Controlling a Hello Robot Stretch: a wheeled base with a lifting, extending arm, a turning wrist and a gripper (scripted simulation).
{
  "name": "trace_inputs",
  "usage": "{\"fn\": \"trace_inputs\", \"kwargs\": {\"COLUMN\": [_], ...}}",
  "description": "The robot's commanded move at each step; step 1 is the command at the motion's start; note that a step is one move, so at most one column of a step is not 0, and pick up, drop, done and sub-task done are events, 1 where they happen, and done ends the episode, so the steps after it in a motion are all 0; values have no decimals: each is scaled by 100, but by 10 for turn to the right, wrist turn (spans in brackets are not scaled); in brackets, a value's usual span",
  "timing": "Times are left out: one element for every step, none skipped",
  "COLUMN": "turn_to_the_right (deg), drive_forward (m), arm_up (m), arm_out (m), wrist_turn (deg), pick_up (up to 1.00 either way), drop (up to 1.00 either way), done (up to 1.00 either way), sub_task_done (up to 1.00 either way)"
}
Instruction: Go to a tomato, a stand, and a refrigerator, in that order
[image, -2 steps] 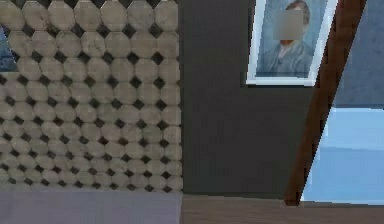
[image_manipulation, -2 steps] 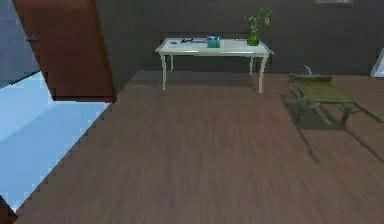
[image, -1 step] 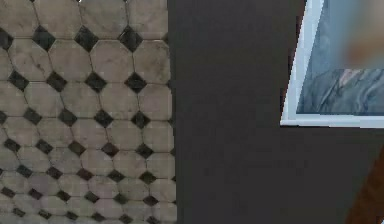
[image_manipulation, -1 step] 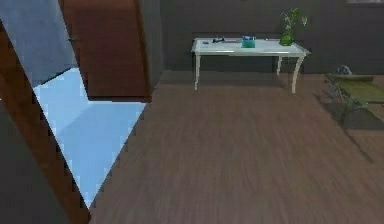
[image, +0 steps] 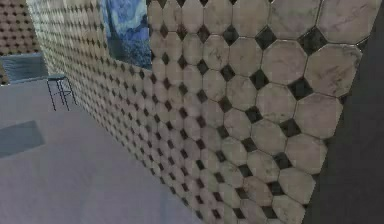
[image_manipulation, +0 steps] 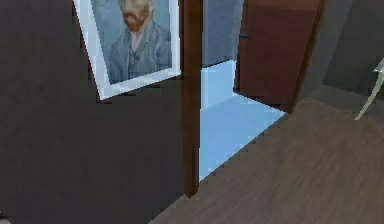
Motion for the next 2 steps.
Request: {"fn": "trace_inputs", "kwargs": {"turn_to_the_right": [0,-420], "drive_forward": [40,0], "arm_up": [0,0], "arm_out": [0,0], "wrist_turn": [0,0], "pick_up": [0,0], "drop": [0,0], "done": [0,0], "sub_task_done": [0,0]}}
